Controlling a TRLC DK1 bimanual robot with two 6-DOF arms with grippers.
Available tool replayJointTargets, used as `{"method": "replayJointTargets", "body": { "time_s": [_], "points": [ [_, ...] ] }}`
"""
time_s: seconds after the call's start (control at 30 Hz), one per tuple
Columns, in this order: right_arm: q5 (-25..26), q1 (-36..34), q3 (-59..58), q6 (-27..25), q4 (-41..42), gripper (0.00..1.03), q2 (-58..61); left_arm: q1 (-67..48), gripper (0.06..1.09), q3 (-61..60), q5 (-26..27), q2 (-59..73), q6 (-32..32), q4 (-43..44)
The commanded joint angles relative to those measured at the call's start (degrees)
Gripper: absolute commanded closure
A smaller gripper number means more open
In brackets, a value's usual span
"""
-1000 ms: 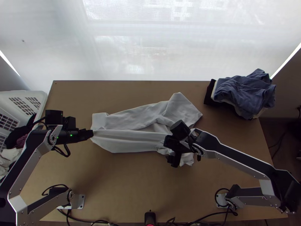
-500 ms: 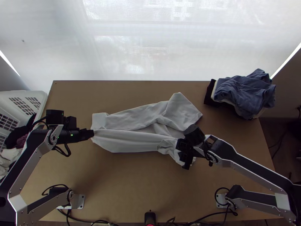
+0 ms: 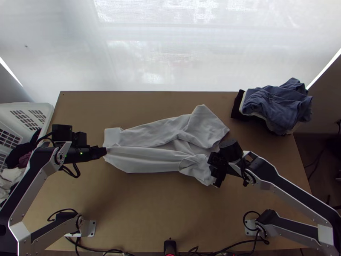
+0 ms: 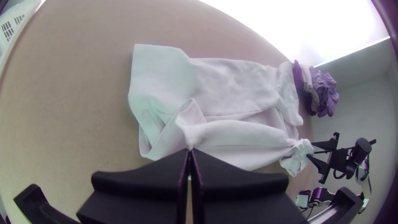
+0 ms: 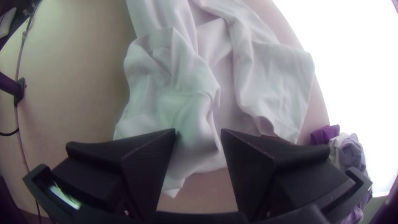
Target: Fold the t-shirt
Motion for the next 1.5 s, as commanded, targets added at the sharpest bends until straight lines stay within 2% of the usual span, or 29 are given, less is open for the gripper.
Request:
{"method": "replayJointTargets", "body": {
  "time_s": [0.0,0.07,0.17,0.23,0.67,0.7,0.77,0.8,0.93,1.07,1.17,1.33,1.47],
  "points": [
    [0.17,-1.17,0.65,0.04,-1.15,0.48,-2.35,-0.22,1.05,0.23,0.14,-0.52,-0.38,0.28],
    [0.17,-1.43,2.23,1.27,-1.24,0.36,-2.27,-0.66,1.05,-0.3,0.14,-0.96,-0.29,0.28],
    [0.09,-2.05,5.3,4.52,-1.59,0.33,-1.91,-1.19,1.05,-0.48,0.05,-1.31,0.15,0.28],
    [-0.27,-1.96,6.97,6.98,-1.94,0.25,-1.74,-1.1,1.05,-0.3,-0.03,-1.4,0.24,0.28],
    [-0.97,6.57,7.06,8.03,-2.91,0.26,1.69,-0.49,1.05,-1.88,-0.03,-3.16,0.24,0.28],
    [-1.06,6.92,6.62,7.86,-2.82,0.29,2.13,-0.49,1.05,-1.88,-0.03,-3.16,0.24,0.19],
    [-0.97,7.18,6.27,7.07,-1.94,0.45,3.01,-0.58,1.05,-1.97,-0.03,-3.07,0.15,0.28],
    [-0.97,7.09,6.18,6.98,-1.5,0.5,3.62,-0.58,1.05,-1.88,-0.03,-2.98,0.15,0.28],
    [-0.97,7.09,5.39,7.16,-1.33,0.51,5.56,-0.58,1.05,-1.71,-0.12,-2.8,0.33,0.28],
    [-0.97,6.39,4.6,6.89,-1.33,0.75,5.56,-0.58,1.05,-1.71,-0.12,-2.54,0.41,0.28],
    [-0.88,5.33,5.3,6.8,-1.86,1.0,4.68,-0.58,1.05,-1.79,-0.12,-2.45,0.41,0.28],
    [-0.97,4.19,11.1,6.72,-7.57,1.0,2.39,-0.49,1.05,-0.65,-0.12,-2.72,0.5,-0.25],
    [-0.97,3.58,12.95,6.72,-8.62,1.0,0.81,-0.49,1.05,0.23,-0.12,-3.24,0.59,-1.04]
  ]
}}
